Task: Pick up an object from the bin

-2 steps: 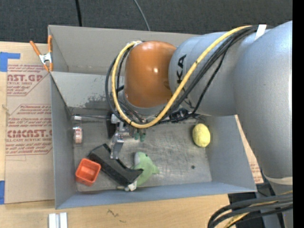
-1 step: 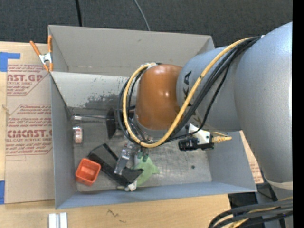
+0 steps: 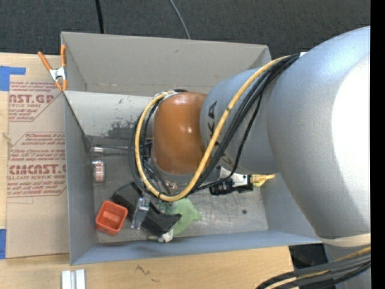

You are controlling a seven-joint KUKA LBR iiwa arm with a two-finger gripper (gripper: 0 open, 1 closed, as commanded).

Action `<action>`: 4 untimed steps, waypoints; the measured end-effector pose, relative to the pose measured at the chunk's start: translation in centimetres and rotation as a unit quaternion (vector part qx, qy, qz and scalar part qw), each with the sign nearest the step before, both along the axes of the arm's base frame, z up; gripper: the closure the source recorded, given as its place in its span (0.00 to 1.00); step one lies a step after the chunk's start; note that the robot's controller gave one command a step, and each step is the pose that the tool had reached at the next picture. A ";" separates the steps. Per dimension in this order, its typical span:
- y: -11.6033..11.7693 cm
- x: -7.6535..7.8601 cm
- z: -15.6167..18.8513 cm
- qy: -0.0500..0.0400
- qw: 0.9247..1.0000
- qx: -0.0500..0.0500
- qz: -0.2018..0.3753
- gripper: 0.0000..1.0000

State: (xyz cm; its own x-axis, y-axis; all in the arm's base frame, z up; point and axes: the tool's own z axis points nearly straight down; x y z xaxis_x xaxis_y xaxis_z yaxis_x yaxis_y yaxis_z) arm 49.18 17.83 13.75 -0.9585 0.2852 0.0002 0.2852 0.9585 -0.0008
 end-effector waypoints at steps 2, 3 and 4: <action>-2.0 -0.6 -5.7 -0.002 0.990 0.005 -0.141 1.00; -2.0 -0.6 -5.7 -0.002 0.990 0.005 -0.141 1.00; -2.0 -0.7 -5.4 -0.002 0.990 0.004 -0.141 1.00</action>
Offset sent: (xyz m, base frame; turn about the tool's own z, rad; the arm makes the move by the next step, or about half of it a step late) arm -0.0097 -0.0238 -0.0675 0.2850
